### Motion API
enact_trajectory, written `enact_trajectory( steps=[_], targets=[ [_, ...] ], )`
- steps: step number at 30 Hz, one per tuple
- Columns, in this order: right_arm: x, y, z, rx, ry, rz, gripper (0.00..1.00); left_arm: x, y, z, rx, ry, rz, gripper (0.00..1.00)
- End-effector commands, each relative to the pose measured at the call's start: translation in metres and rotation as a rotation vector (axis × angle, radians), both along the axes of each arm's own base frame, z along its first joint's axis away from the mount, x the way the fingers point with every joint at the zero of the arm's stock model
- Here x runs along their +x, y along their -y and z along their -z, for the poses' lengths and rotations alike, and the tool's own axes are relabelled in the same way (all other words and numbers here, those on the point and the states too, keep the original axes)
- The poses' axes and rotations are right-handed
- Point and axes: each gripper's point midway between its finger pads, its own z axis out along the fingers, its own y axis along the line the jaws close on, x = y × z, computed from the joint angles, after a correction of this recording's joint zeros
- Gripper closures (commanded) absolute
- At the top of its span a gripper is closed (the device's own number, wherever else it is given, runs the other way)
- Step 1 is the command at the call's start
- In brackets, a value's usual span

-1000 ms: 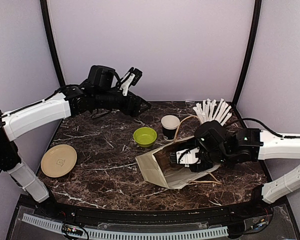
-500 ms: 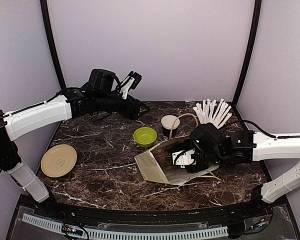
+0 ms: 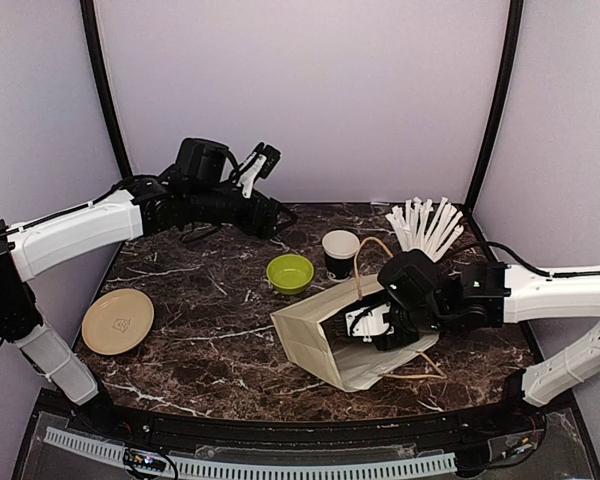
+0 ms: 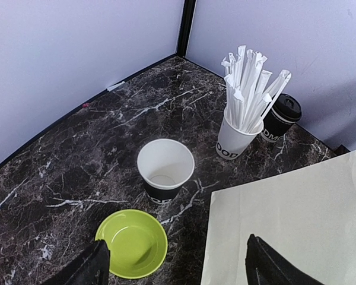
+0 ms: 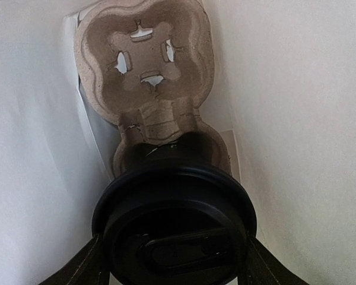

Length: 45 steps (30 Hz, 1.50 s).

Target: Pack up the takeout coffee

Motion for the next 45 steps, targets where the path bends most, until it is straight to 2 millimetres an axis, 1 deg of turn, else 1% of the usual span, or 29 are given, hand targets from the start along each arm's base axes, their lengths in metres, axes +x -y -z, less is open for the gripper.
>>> enact_trajectory(
  steps=[1,5,8,13,16,19,22,25,28,29,31,34,35,36,37,38,39,40,41,42,43,44,45],
  targets=[
    [0.003,0.003,-0.004,0.02,0.046,0.016,0.61,0.002,-0.002,-0.023,-0.033,0.027,0.0,0.19],
    [0.014,0.001,-0.015,0.043,0.114,0.043,0.61,0.003,-0.001,-0.024,-0.033,0.022,0.002,0.19],
    [0.016,-0.002,-0.014,0.049,0.124,0.041,0.61,0.005,0.001,-0.024,-0.035,0.016,0.004,0.19],
    [0.017,-0.007,-0.01,0.052,0.125,0.033,0.61,0.004,0.001,-0.022,-0.036,0.011,0.007,0.2],
    [0.017,-0.011,-0.002,0.04,0.103,0.023,0.59,0.003,-0.001,-0.02,-0.03,0.013,0.006,0.2],
    [0.017,-0.015,0.008,0.019,0.064,0.019,0.59,0.003,-0.004,-0.021,-0.024,0.017,0.002,0.2],
    [0.017,-0.018,0.014,0.005,0.028,0.018,0.59,0.002,-0.008,-0.024,-0.028,0.024,-0.002,0.2],
    [0.016,-0.02,0.013,-0.009,-0.006,0.014,0.59,0.002,-0.015,-0.023,-0.024,0.027,-0.014,0.2],
    [0.012,-0.026,0.005,-0.008,-0.088,0.008,0.59,0.002,-0.022,-0.025,-0.027,0.033,-0.023,0.2],
    [0.01,-0.027,0.004,-0.017,-0.126,0.008,0.59,0.002,-0.024,-0.023,-0.025,0.029,-0.026,0.2],
    [0.007,-0.029,0.007,-0.052,-0.208,0.009,0.59,0.0,-0.027,-0.024,-0.031,0.03,-0.026,0.2],
    [0.003,-0.027,0.013,-0.123,-0.327,0.021,0.6,-0.002,-0.032,-0.02,-0.032,0.025,-0.027,0.2],
    [0.002,-0.025,0.017,-0.149,-0.366,0.028,0.6,-0.003,-0.034,-0.023,-0.037,0.029,-0.027,0.2],
    [0.001,-0.022,0.02,-0.179,-0.405,0.035,0.6,-0.004,-0.037,-0.019,-0.031,0.025,-0.031,0.2],
    [-0.001,-0.021,0.023,-0.199,-0.442,0.039,0.6,-0.006,-0.04,-0.023,-0.036,0.031,-0.033,0.2],
    [-0.001,-0.021,0.025,-0.219,-0.47,0.043,0.6,-0.006,-0.043,-0.019,-0.029,0.026,-0.039,0.2],
    [0.0,-0.021,0.026,-0.233,-0.488,0.048,0.6,-0.009,-0.047,-0.022,-0.034,0.033,-0.044,0.2],
    [-0.001,-0.02,0.028,-0.255,-0.512,0.049,0.6,-0.009,-0.051,-0.018,-0.028,0.026,-0.052,0.2],
    [-0.001,-0.022,0.028,-0.268,-0.529,0.046,0.6,-0.011,-0.056,-0.023,-0.033,0.034,-0.06,0.2],
    [-0.001,-0.022,0.028,-0.281,-0.546,0.046,0.6,-0.013,-0.059,-0.018,-0.027,0.026,-0.063,0.2],
    [-0.002,-0.023,0.027,-0.288,-0.567,0.041,0.6,-0.015,-0.064,-0.022,-0.035,0.034,-0.07,0.19],
    [-0.004,-0.026,0.025,-0.29,-0.589,0.031,0.61,-0.016,-0.066,-0.017,-0.028,0.025,-0.074,0.19],
    [-0.005,-0.027,0.025,-0.299,-0.609,0.027,0.61,-0.018,-0.071,-0.019,-0.034,0.028,-0.081,0.19]
  ],
)
